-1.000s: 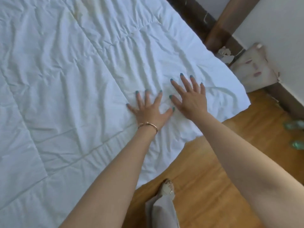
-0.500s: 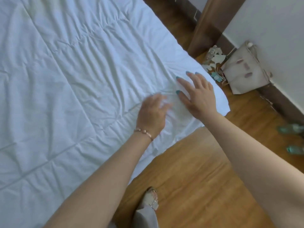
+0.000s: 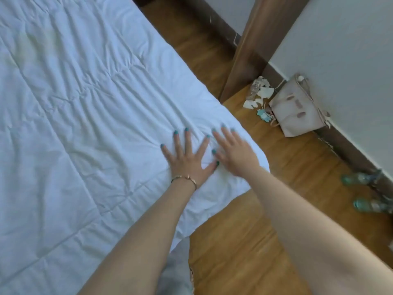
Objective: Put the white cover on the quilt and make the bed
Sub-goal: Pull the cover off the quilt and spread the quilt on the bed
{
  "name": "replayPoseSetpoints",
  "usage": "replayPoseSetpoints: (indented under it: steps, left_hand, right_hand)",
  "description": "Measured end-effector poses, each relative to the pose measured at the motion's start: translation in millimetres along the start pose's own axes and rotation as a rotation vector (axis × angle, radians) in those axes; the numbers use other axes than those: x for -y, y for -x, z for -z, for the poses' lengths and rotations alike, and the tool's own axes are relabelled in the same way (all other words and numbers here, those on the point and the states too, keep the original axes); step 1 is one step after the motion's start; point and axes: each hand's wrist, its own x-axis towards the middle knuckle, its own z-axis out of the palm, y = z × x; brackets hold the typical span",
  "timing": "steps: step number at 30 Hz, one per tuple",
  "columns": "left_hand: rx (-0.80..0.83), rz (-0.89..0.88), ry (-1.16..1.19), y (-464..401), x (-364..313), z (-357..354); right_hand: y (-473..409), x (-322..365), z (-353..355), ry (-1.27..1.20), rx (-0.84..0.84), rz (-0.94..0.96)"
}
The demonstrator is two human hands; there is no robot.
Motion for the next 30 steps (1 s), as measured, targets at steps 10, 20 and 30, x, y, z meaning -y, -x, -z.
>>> replayPoseSetpoints:
  steps: [10,20,30]
  left_hand:
    - [0.379,0.073,-0.042,14,-17,20]
    - [0.683,0.449,0.089,28,-130,50]
    - [0.837,0.214,0.377,-49,-290,90]
  right_hand:
    - [38,0,23,-0.065,0.45,-0.34]
    - [74,-86,82,-0.107,0.688,-0.31]
    - [79,-255,184,-0.429,0.756,-0.473]
